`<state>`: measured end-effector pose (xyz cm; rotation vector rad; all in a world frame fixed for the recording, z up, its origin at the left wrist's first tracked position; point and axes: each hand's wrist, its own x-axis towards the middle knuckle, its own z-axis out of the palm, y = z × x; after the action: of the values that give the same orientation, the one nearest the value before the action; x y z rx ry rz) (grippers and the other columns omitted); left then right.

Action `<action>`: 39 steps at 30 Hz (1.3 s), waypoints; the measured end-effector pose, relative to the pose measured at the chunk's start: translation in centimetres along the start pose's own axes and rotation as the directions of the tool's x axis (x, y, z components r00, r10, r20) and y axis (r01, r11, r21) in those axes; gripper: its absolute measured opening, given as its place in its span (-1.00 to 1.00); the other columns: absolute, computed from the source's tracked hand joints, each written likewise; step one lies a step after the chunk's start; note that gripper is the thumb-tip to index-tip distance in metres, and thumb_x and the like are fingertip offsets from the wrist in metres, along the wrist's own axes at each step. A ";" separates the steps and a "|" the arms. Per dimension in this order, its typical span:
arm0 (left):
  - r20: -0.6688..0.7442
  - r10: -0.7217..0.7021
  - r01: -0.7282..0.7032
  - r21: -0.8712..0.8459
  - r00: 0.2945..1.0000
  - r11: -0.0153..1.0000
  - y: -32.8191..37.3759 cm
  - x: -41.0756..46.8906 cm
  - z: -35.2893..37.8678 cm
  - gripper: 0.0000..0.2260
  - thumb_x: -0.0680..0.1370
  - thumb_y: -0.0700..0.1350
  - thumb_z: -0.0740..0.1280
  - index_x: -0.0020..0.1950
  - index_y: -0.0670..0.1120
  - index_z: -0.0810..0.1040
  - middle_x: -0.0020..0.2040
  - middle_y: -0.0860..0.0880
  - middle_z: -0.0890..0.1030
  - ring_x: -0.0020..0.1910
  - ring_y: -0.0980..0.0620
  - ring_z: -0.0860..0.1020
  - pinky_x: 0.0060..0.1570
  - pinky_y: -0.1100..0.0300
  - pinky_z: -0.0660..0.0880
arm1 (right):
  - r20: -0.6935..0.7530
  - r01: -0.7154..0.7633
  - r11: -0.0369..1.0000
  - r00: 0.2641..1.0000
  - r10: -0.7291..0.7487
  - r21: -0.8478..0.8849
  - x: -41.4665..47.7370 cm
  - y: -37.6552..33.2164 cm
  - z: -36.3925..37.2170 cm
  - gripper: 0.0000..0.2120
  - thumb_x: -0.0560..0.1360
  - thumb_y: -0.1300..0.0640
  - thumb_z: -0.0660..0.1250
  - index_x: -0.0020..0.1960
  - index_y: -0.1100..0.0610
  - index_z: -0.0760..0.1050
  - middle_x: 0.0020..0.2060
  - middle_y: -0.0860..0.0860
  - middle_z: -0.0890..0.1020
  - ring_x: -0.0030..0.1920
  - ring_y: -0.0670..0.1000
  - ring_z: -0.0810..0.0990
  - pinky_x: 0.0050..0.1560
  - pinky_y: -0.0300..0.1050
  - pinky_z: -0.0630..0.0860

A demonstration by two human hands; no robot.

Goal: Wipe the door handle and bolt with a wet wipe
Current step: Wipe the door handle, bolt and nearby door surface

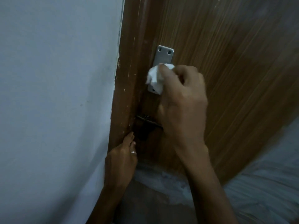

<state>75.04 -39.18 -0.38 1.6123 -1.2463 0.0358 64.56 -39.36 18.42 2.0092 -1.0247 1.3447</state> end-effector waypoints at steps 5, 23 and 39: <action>-0.002 -0.004 0.004 0.007 1.000 1.000 0.1 -0.1 -0.2 -0.67 0.53 -0.23 0.41 0.30 -0.12 0.60 -0.06 -0.11 0.73 -0.23 -0.07 0.69 -0.06 0.23 0.46 | 0.125 0.097 0.985 0.989 -0.080 -0.139 0.6 -0.2 2.7 -0.63 0.52 0.16 0.29 0.30 0.21 0.55 0.21 0.19 0.56 0.13 0.15 0.52 0.02 -0.01 0.55; 0.021 0.018 -0.019 0.044 1.000 0.999 6.9 -1.0 -0.8 -0.70 0.56 -0.14 0.39 0.30 -0.09 0.59 -0.14 -0.07 0.73 -0.28 -0.03 0.66 -0.26 0.26 0.50 | -0.227 -0.155 0.982 0.966 0.126 -0.112 -0.3 10.7 -2.3 -0.76 0.61 0.26 0.27 0.22 0.20 0.62 0.17 0.18 0.58 0.10 0.15 0.51 0.02 -0.32 0.24; -0.074 0.227 -0.218 0.115 0.971 0.969 12.7 -5.4 1.7 -0.75 0.54 -0.20 0.42 0.22 -0.15 0.63 0.02 -0.06 0.72 -0.10 0.28 0.49 -0.04 0.61 0.26 | 0.137 0.004 1.000 0.991 -0.004 0.001 -16.4 18.0 -2.2 -0.66 0.58 0.37 0.18 0.28 0.28 0.57 0.22 0.20 0.56 0.14 0.17 0.52 0.04 0.01 0.59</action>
<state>62.60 -35.56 4.60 1.5362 -1.3719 0.3153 45.03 -43.22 4.14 2.1272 -1.0795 1.2195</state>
